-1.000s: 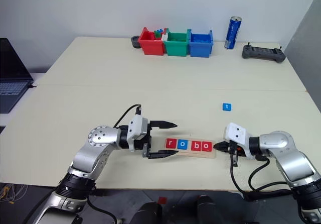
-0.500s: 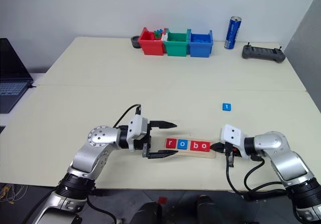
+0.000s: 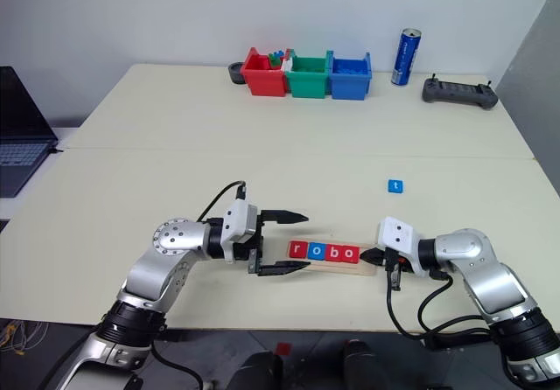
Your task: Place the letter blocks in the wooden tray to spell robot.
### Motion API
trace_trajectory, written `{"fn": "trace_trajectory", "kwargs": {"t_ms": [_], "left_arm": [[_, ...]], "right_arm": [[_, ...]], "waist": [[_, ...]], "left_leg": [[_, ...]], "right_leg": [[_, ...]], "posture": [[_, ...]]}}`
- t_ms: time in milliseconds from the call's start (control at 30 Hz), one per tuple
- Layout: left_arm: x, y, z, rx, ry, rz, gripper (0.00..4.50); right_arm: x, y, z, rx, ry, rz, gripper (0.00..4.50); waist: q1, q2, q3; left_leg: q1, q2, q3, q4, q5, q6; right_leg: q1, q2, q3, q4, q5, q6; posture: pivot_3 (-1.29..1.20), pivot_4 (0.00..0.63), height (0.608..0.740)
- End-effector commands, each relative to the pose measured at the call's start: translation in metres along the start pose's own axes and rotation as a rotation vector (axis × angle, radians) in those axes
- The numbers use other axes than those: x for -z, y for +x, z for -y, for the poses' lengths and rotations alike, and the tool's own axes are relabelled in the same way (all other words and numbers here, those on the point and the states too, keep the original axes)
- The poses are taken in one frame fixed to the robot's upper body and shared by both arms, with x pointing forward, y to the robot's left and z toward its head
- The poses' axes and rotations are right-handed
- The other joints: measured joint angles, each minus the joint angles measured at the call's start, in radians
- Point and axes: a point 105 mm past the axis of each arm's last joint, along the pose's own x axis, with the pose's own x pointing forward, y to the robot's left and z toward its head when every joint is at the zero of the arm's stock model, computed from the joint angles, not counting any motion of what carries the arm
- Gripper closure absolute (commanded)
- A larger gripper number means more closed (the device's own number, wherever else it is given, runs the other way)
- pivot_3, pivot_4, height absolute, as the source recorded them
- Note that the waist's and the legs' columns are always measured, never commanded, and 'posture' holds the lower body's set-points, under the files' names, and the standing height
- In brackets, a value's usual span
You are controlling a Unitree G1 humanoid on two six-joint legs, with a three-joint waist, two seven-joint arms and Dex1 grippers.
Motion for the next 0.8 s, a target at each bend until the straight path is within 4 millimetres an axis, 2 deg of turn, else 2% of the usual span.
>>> {"fn": "trace_trajectory", "kwargs": {"t_ms": [33, 300, 467, 567, 667, 800], "left_arm": [[-0.007, -0.001, 0.000, -0.001, 0.031, 0.015, 0.00], [-0.008, 0.000, -0.001, -0.001, 0.034, 0.019, 0.00], [-0.008, 0.000, -0.004, -0.006, 0.041, 0.019, 0.00], [-0.009, 0.000, -0.004, -0.006, 0.044, 0.021, 0.00], [-0.009, -0.001, -0.001, 0.001, 0.046, 0.021, 0.00], [-0.009, -0.002, 0.000, 0.002, 0.045, 0.019, 0.00]], "right_arm": [[-0.010, -0.009, 0.007, 0.024, -0.031, 0.019, 4.49], [-0.012, -0.021, 0.013, 0.044, -0.032, 0.010, 4.49], [-0.015, -0.033, 0.031, 0.138, 0.011, 0.021, 4.49], [-0.016, -0.038, 0.057, 0.306, 0.081, 0.041, 3.90], [-0.011, -0.046, 0.088, 0.552, 0.214, 0.049, 2.84], [-0.015, -0.047, 0.107, 0.745, 0.357, 0.088, 1.40]], "waist": [[0.000, 0.000, 0.000], [0.000, 0.000, 0.000], [-0.001, 0.000, 0.000], [-0.003, 0.000, 0.000], [-0.003, 0.000, 0.000], [-0.004, 0.000, 0.000]], "left_leg": [[0.000, 0.000, 0.000, 0.000, 0.000, 0.000], [0.000, 0.000, 0.000, 0.000, 0.000, 0.000], [0.000, 0.000, 0.000, 0.000, 0.000, 0.000], [0.000, 0.000, 0.000, 0.000, 0.000, 0.000], [0.000, 0.000, 0.000, 0.000, 0.000, 0.000], [0.000, 0.000, 0.000, 0.000, 0.000, 0.000]], "right_leg": [[0.000, 0.000, 0.000, 0.000, 0.000, 0.000], [0.000, 0.000, 0.000, 0.000, 0.000, 0.000], [0.000, 0.000, 0.000, 0.000, 0.000, 0.000], [0.000, 0.000, 0.000, 0.001, 0.000, 0.000], [-0.001, 0.000, 0.001, 0.003, 0.000, 0.000], [-0.002, 0.000, 0.001, 0.005, 0.000, -0.001]], "posture": [[0.00, 0.150, 0.740], [0.00, 0.150, 0.740], [0.00, 0.150, 0.740], [0.00, 0.150, 0.740], [0.00, 0.150, 0.740], [0.00, 0.150, 0.740]]}}
